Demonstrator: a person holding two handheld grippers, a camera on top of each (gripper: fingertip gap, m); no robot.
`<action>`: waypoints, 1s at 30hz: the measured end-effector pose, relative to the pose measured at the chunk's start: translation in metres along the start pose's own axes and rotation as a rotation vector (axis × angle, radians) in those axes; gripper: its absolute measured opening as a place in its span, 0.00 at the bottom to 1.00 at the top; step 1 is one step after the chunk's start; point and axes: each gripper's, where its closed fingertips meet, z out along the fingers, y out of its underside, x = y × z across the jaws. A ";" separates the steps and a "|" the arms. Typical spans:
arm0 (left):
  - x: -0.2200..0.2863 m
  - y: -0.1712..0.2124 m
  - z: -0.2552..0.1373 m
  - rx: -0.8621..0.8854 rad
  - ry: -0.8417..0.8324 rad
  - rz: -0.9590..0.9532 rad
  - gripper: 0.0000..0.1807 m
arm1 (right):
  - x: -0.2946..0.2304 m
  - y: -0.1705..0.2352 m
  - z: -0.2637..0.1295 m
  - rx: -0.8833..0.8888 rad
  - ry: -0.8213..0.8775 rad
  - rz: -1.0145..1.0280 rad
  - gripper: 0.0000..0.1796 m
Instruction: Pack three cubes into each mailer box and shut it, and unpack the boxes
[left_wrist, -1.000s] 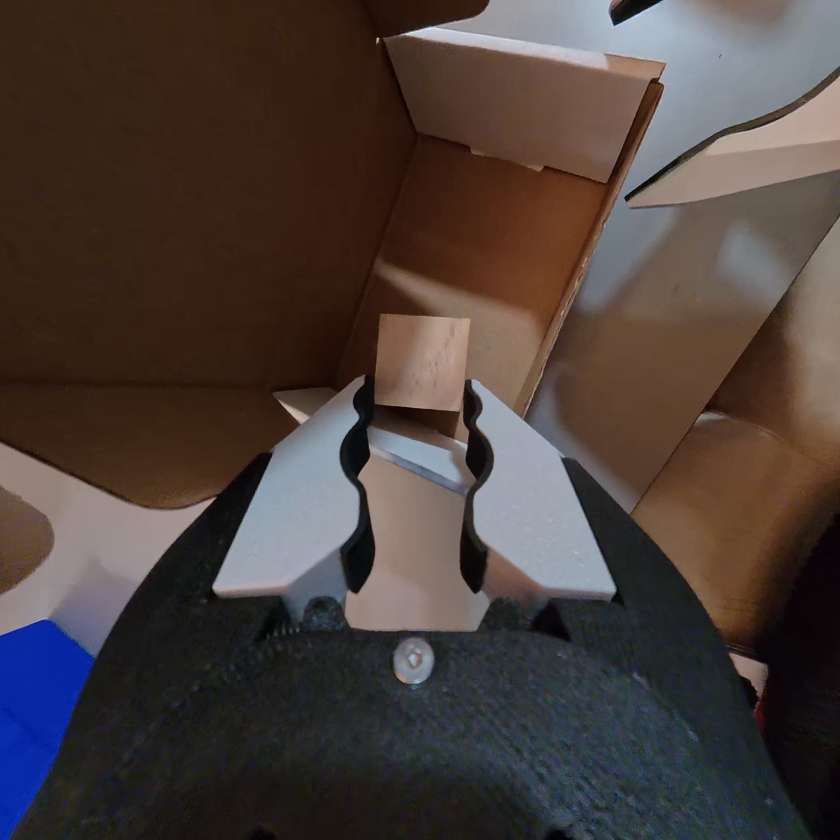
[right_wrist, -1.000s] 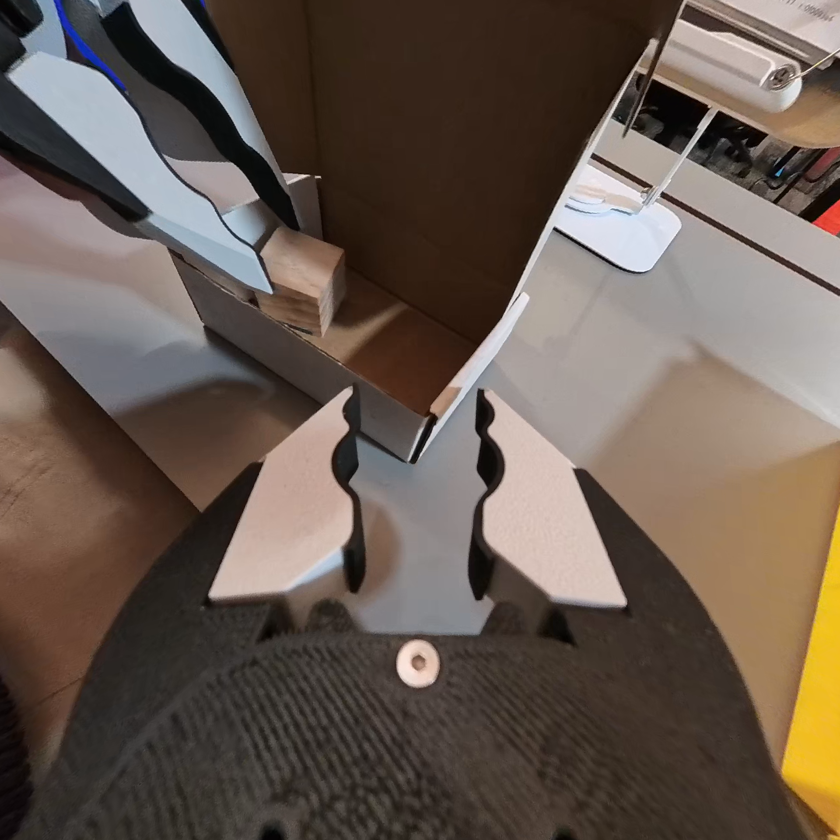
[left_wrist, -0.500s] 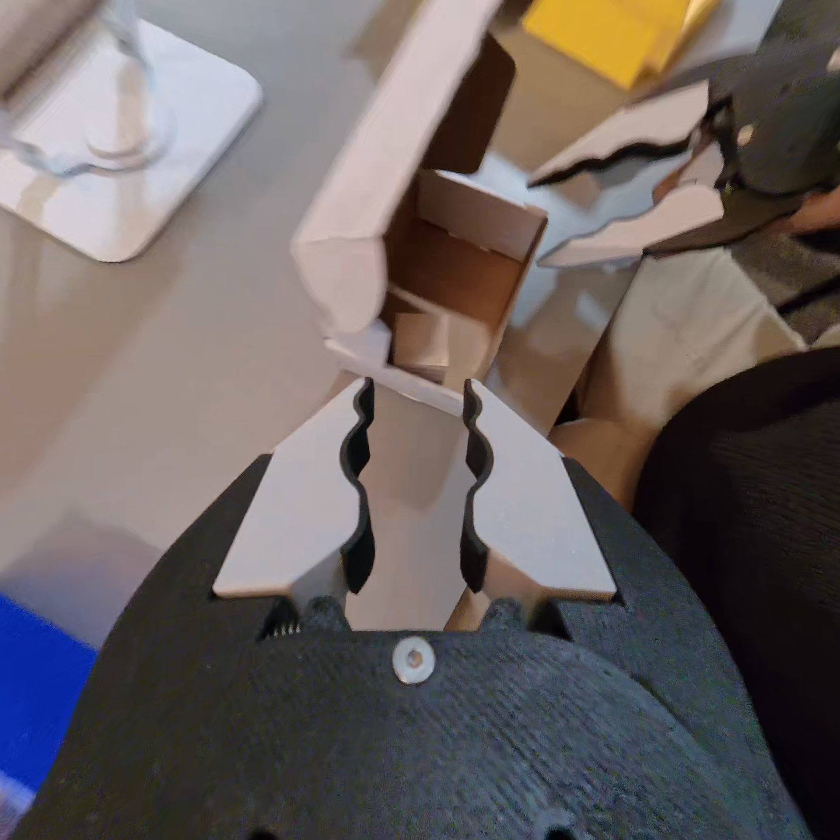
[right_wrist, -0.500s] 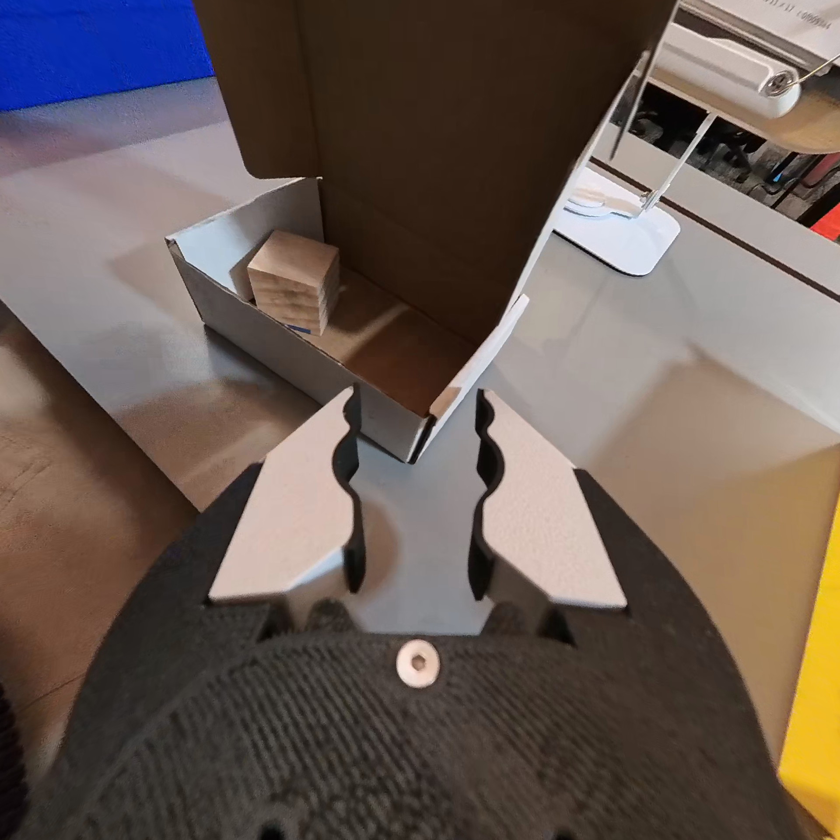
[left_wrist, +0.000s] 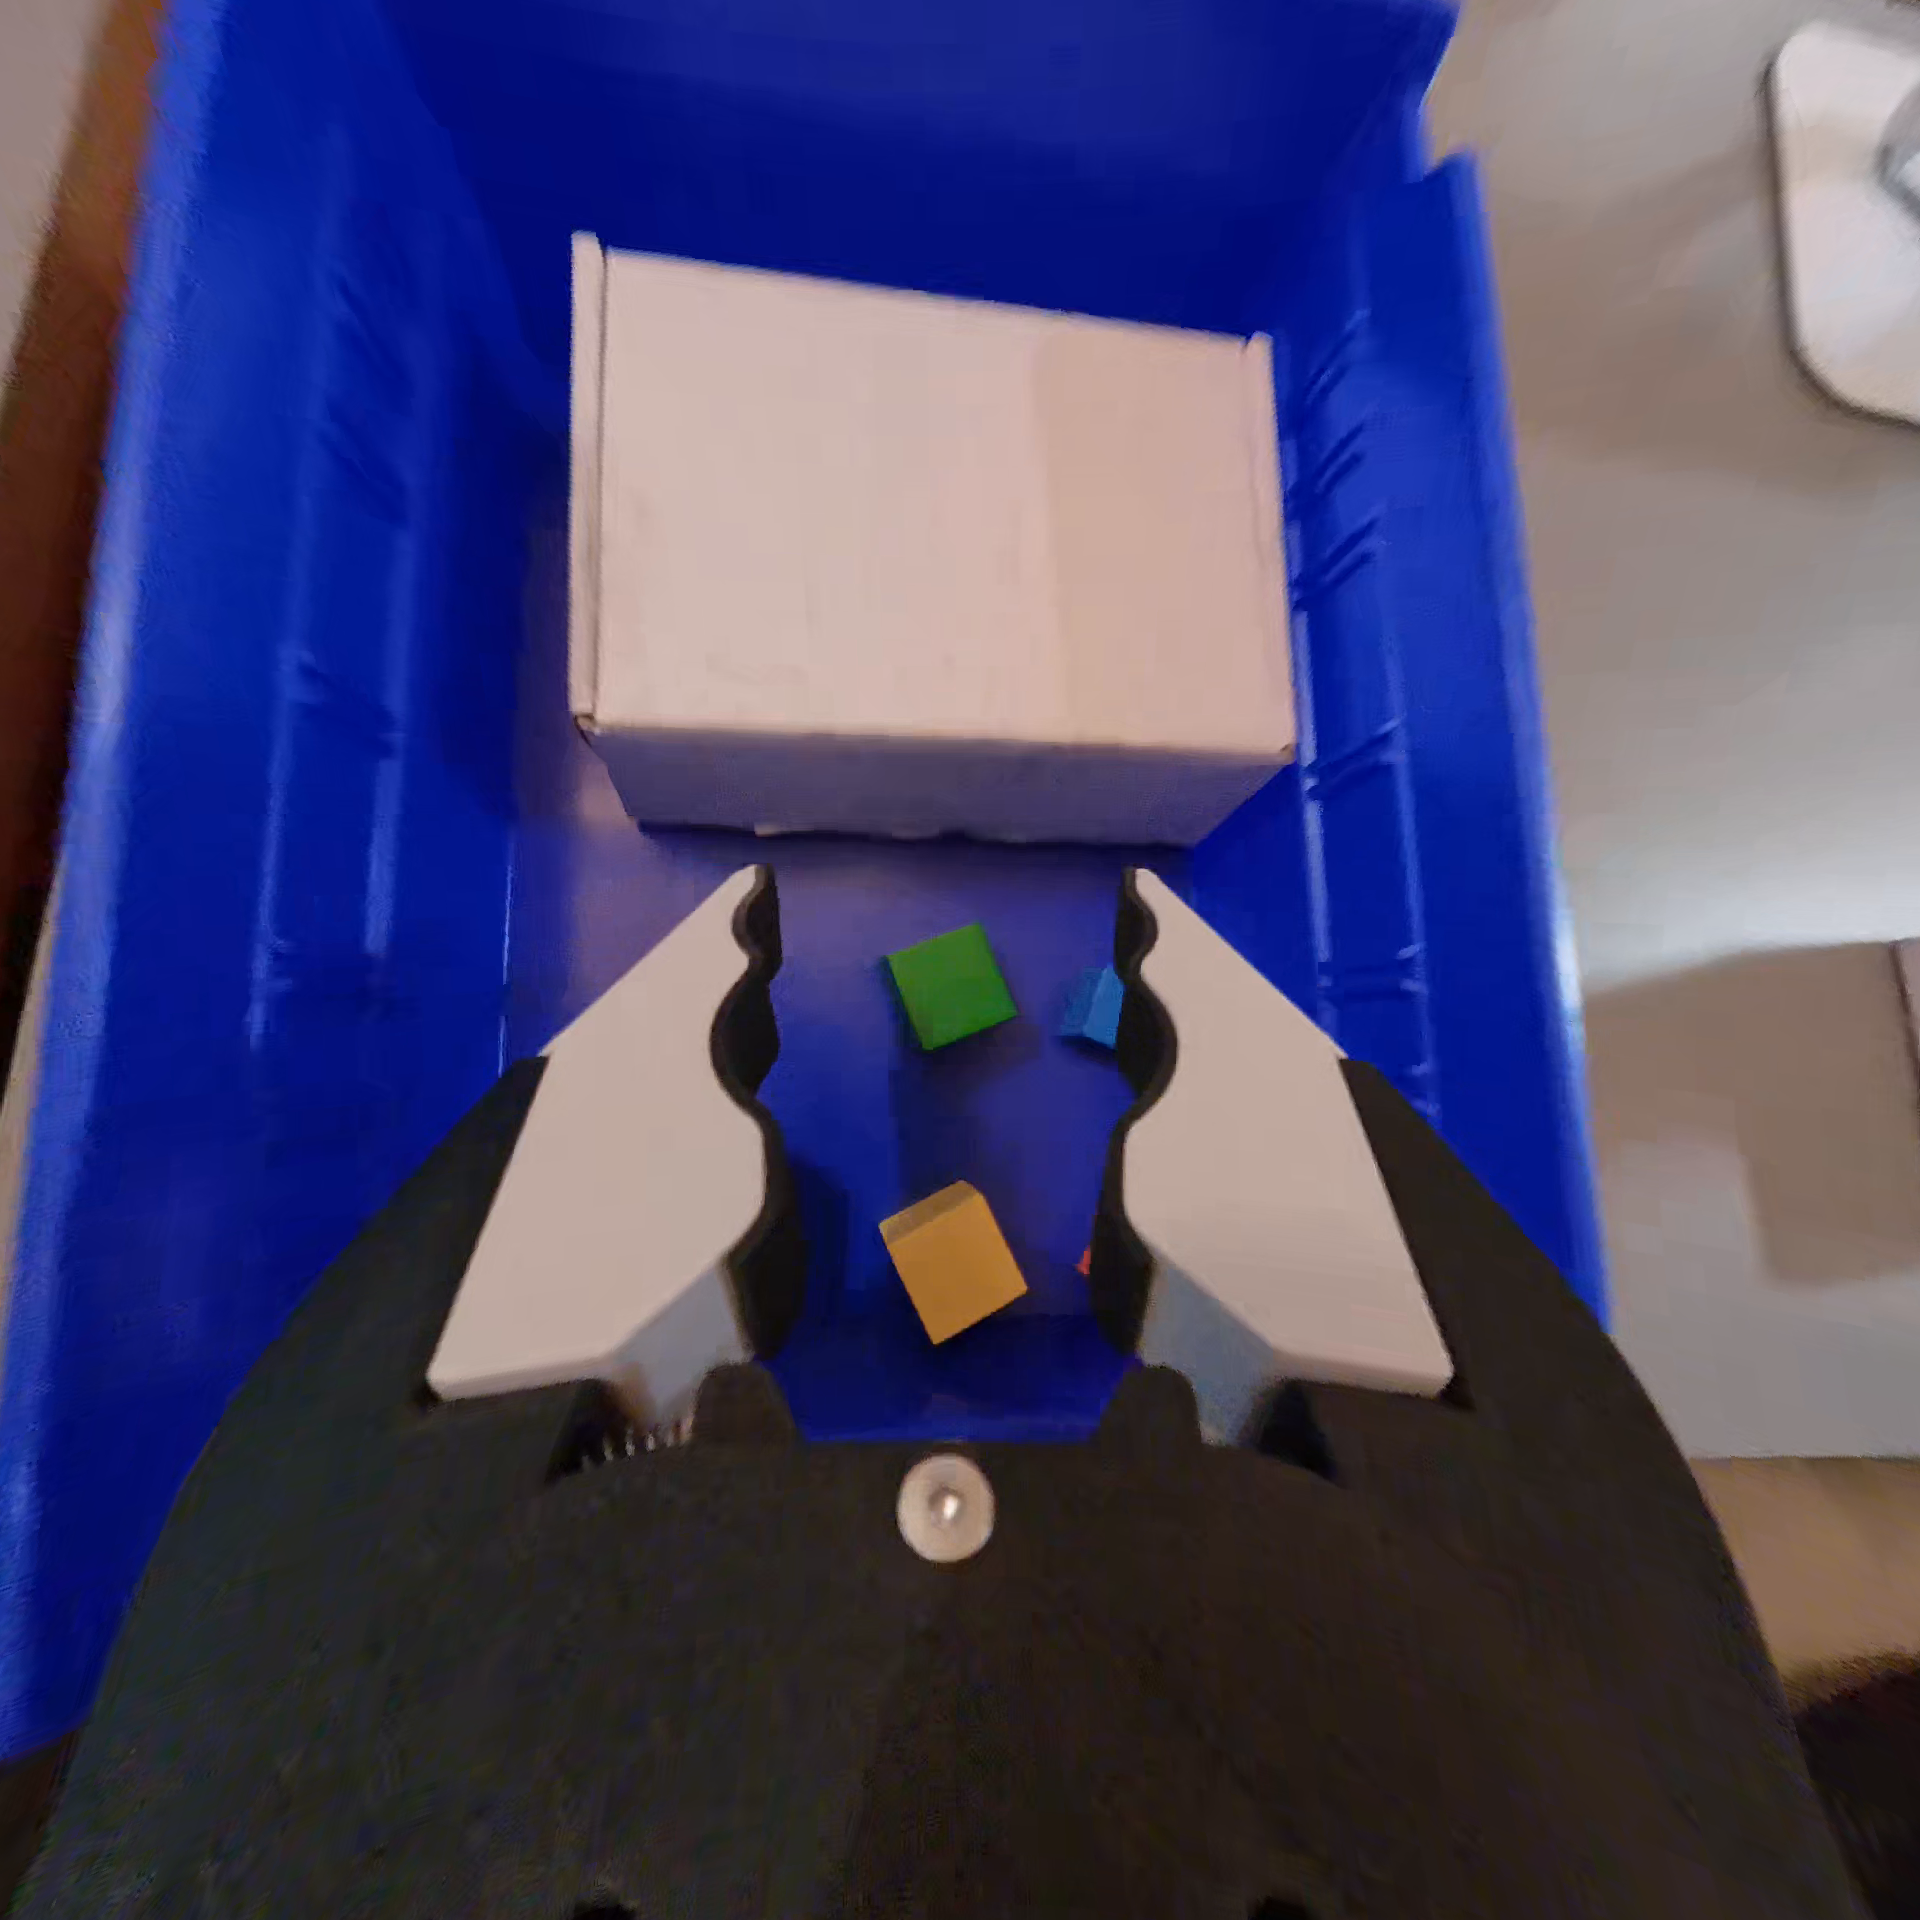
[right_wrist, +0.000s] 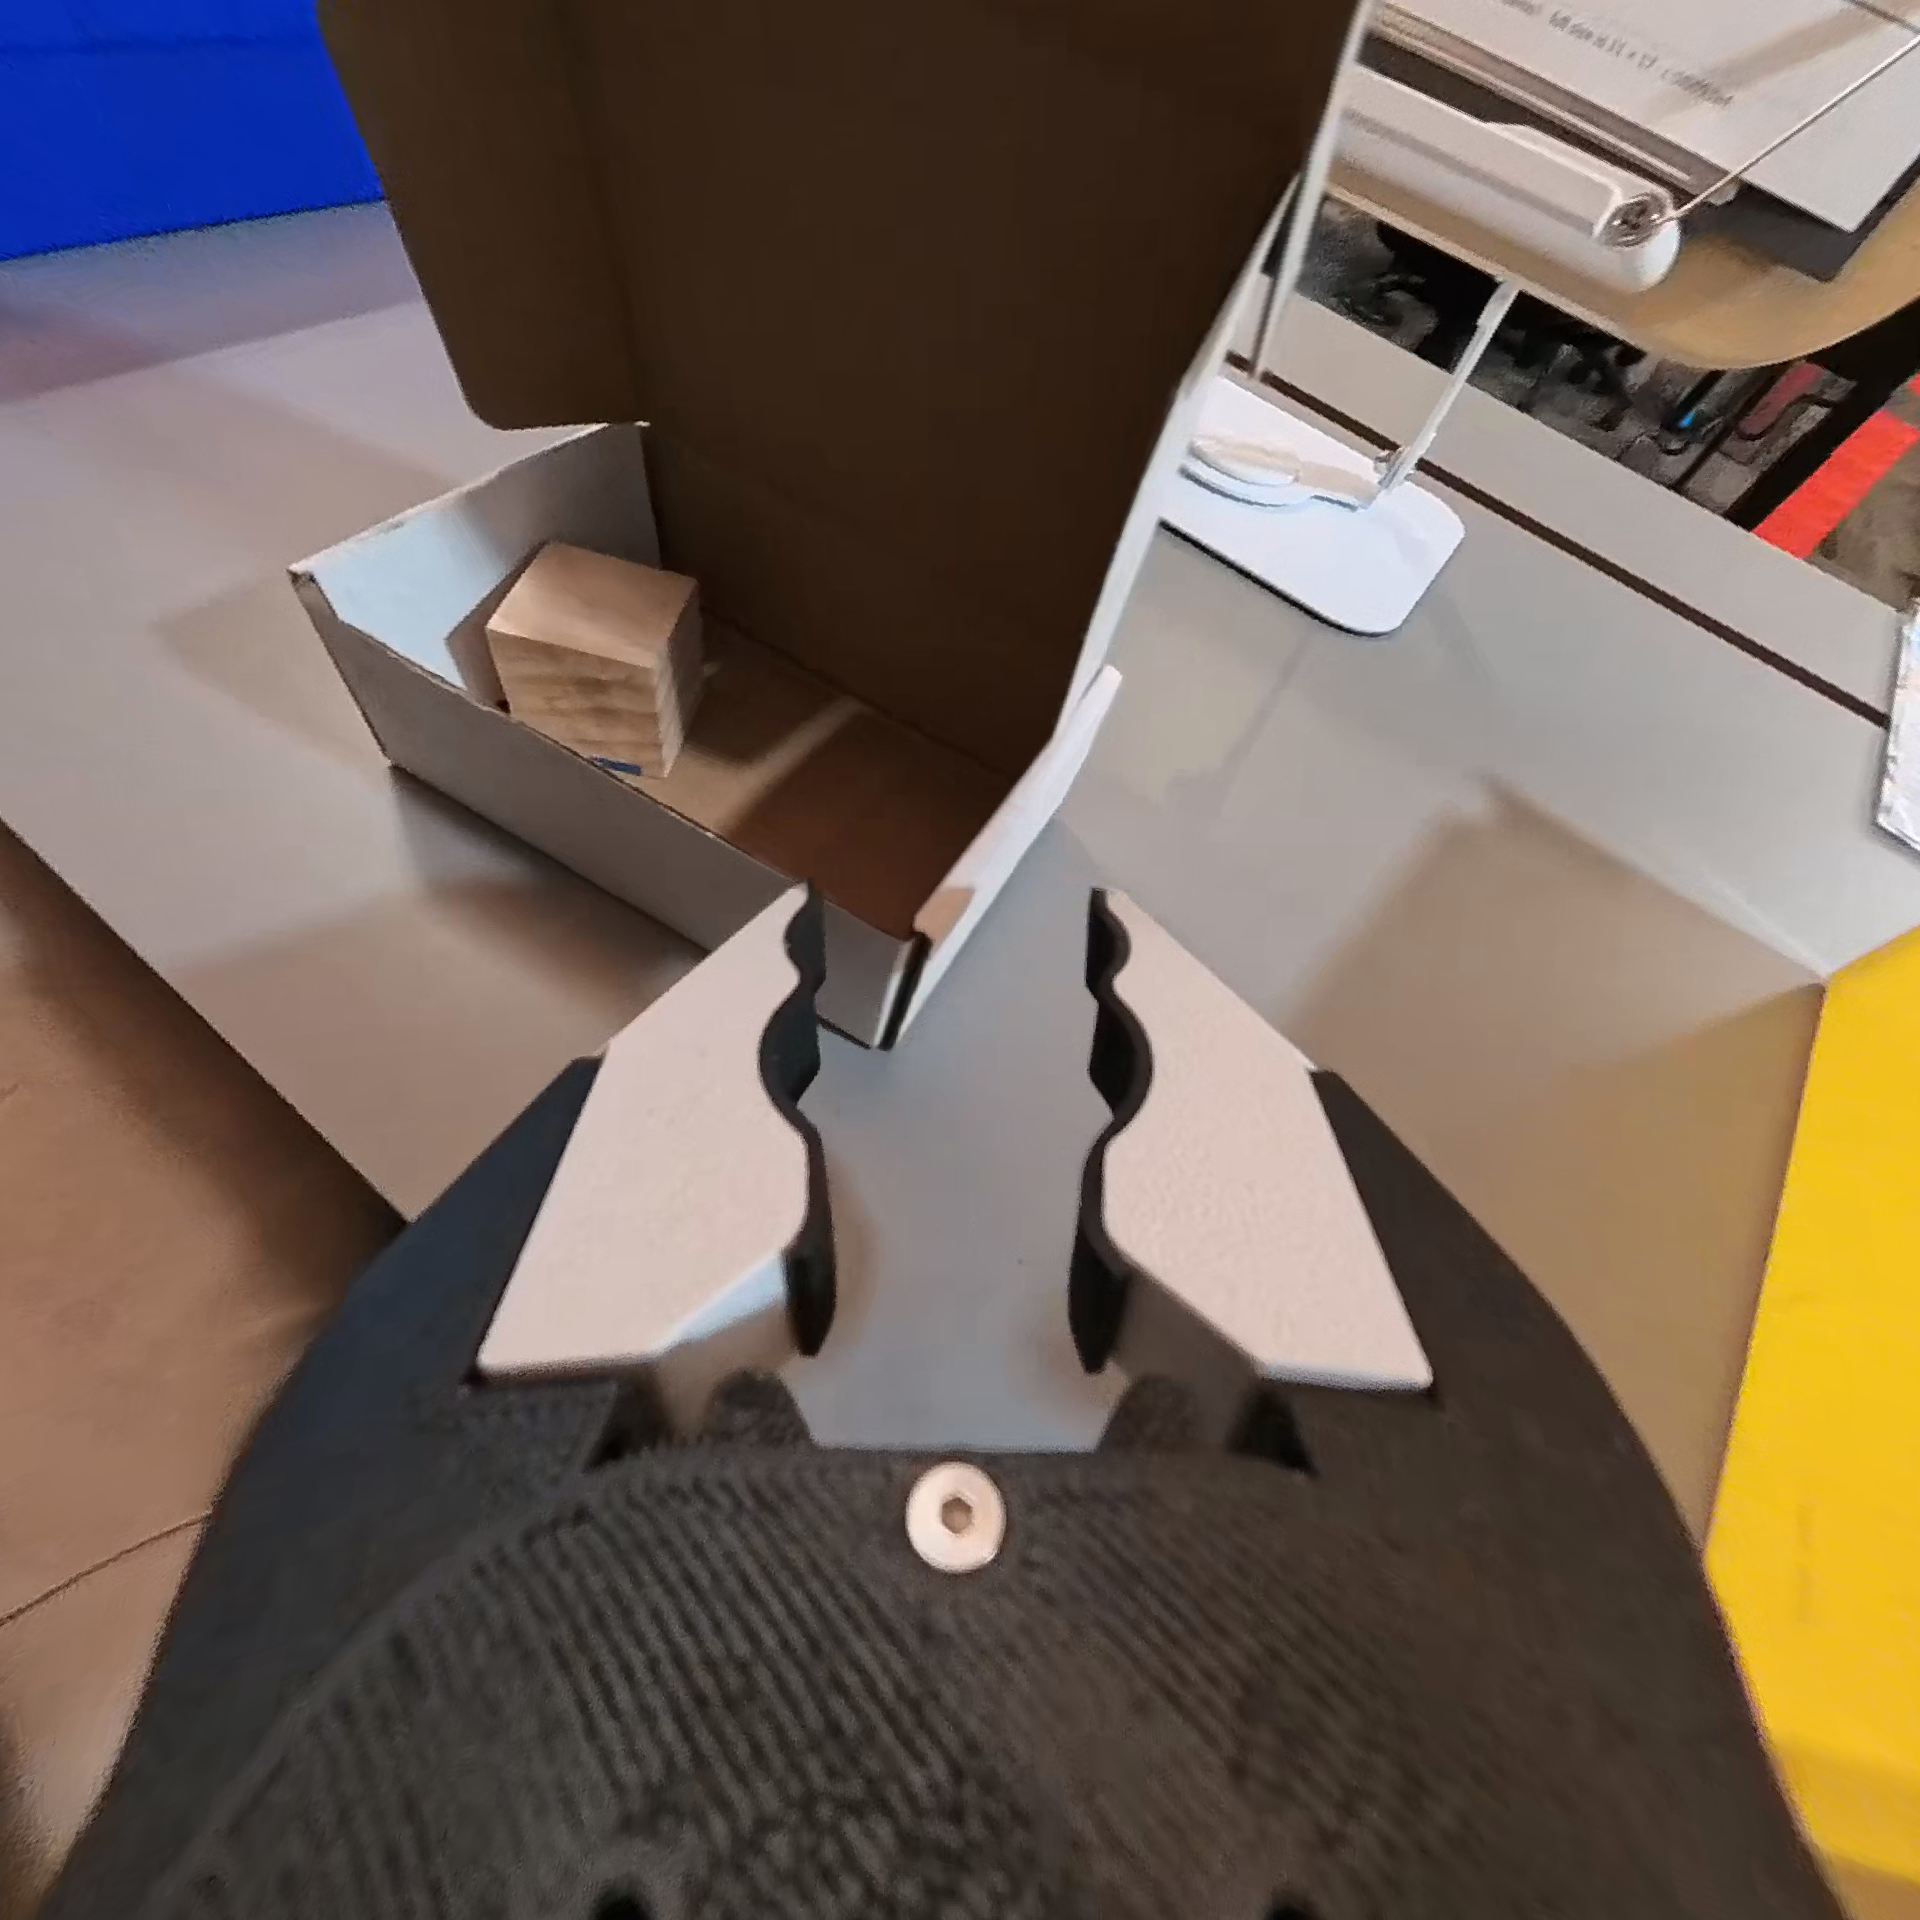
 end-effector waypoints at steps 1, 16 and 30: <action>-0.001 0.007 0.006 -0.036 -0.003 0.013 0.34 | 0.002 -0.001 0.000 0.004 0.005 0.002 0.28; 0.014 0.012 0.001 -0.131 -0.107 0.201 0.14 | -0.004 -0.053 -0.024 0.217 -0.018 0.029 0.30; 0.384 -0.015 -0.224 0.656 0.863 0.773 0.14 | -0.094 -0.103 -0.080 0.448 -0.839 0.472 0.33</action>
